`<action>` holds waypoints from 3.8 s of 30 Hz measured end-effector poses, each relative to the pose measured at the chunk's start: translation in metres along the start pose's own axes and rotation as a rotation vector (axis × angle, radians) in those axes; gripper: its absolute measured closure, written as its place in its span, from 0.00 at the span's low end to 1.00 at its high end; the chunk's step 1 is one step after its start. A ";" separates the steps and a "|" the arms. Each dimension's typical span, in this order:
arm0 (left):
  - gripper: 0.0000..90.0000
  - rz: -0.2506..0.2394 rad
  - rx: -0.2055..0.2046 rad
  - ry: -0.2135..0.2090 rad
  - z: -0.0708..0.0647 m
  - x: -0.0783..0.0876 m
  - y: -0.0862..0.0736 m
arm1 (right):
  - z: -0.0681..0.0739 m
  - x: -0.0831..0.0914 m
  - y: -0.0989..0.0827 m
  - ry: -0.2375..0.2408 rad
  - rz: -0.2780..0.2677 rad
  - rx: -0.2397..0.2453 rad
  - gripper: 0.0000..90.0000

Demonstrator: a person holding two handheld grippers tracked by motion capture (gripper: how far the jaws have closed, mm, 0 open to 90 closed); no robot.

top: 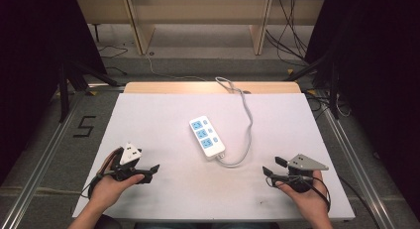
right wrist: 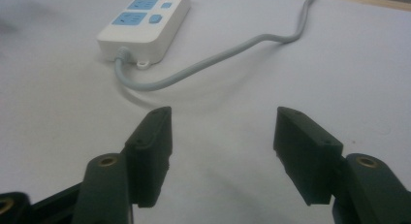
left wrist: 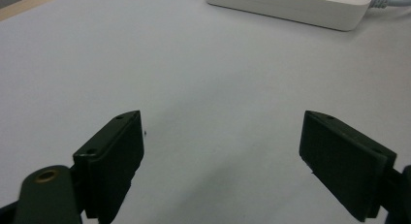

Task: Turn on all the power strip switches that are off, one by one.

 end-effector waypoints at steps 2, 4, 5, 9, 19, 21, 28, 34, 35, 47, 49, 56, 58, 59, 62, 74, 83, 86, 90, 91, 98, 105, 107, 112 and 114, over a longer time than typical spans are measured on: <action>0.18 0.004 0.001 0.003 0.001 0.000 -0.001 | 0.000 0.000 0.000 0.000 0.000 0.005 0.47; 0.18 0.003 0.001 0.006 0.001 0.000 0.000 | 0.002 0.002 0.003 -0.004 -0.004 0.022 0.55; 0.18 0.002 0.001 0.008 0.000 0.000 0.000 | 0.002 0.002 0.003 -0.004 -0.004 0.022 0.55; 0.22 0.005 0.007 0.016 0.000 -0.001 -0.001 | 0.006 0.003 0.004 -0.001 0.027 0.045 0.74; 0.24 0.018 0.008 0.012 -0.001 -0.003 -0.002 | 0.018 -0.002 0.018 0.001 0.090 0.084 1.00; 0.24 0.018 0.006 0.011 -0.002 -0.004 -0.002 | 0.019 -0.003 0.019 0.001 0.093 0.080 1.00; 0.23 0.020 0.005 0.008 -0.003 -0.004 -0.002 | 0.026 -0.010 0.031 0.004 0.102 0.080 1.00; 0.23 0.017 0.010 0.011 -0.003 -0.005 -0.002 | 0.032 -0.018 0.041 0.008 0.115 0.086 1.00; 0.23 0.017 0.009 0.010 -0.003 -0.005 -0.002 | 0.033 -0.020 0.042 0.009 0.118 0.089 1.00; 0.23 0.017 0.009 0.009 -0.003 -0.006 -0.002 | 0.042 -0.037 0.055 0.023 0.157 0.100 1.00; 0.23 0.024 0.003 0.007 -0.003 -0.006 -0.002 | 0.043 -0.040 0.057 0.027 0.159 0.106 1.00; 0.23 0.023 0.004 0.008 -0.003 -0.006 -0.002 | 0.048 -0.048 0.064 0.028 0.175 0.124 1.00; 0.23 0.023 0.004 0.009 -0.003 -0.006 -0.002 | 0.052 -0.053 0.067 0.032 0.184 0.131 1.00; 0.23 0.023 0.004 0.008 -0.003 -0.006 -0.002 | 0.052 -0.053 0.067 0.032 0.184 0.131 1.00; 0.23 0.026 0.003 0.007 -0.003 -0.006 -0.002 | 0.054 -0.058 0.070 0.029 0.196 0.138 1.00; 0.23 0.022 0.000 0.005 -0.004 -0.007 -0.002 | 0.062 -0.074 0.082 0.032 0.218 0.128 1.00; 0.23 0.024 -0.002 0.004 -0.003 -0.008 -0.002 | 0.068 -0.084 0.091 0.041 0.226 0.131 1.00; 0.23 0.021 0.002 0.003 -0.003 -0.008 -0.002 | 0.070 -0.088 0.093 0.042 0.232 0.136 1.00; 0.23 0.023 0.001 0.003 -0.004 -0.008 -0.002 | 0.072 -0.093 0.095 0.045 0.241 0.141 1.00; 0.23 0.021 0.001 0.003 -0.004 -0.008 -0.002 | 0.073 -0.095 0.096 0.045 0.245 0.139 1.00; 0.23 0.024 -0.001 0.001 -0.004 -0.008 -0.002 | 0.076 -0.105 0.101 0.046 0.263 0.140 1.00; 0.23 0.023 -0.002 0.000 -0.004 -0.008 -0.002 | 0.080 -0.113 0.104 0.048 0.281 0.146 1.00; 0.22 0.019 -0.001 0.000 -0.004 -0.008 -0.001 | 0.081 -0.116 0.104 0.048 0.290 0.141 1.00; 0.22 0.022 -0.003 -0.001 -0.004 -0.008 -0.001 | 0.082 -0.123 0.105 0.040 0.304 0.139 1.00; 0.22 0.023 -0.003 -0.001 -0.004 -0.008 -0.001 | 0.084 -0.126 0.105 0.037 0.313 0.143 1.00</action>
Point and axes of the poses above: each handheld gripper's, and its own axes: x roughly backward along the jaws, y roughly out of its top, z roughly to its left, the point moved 6 cm from there along -x, roughly forward along the jaws, and after that the axes turned 12 degrees about -x, right-handed, at the moved point
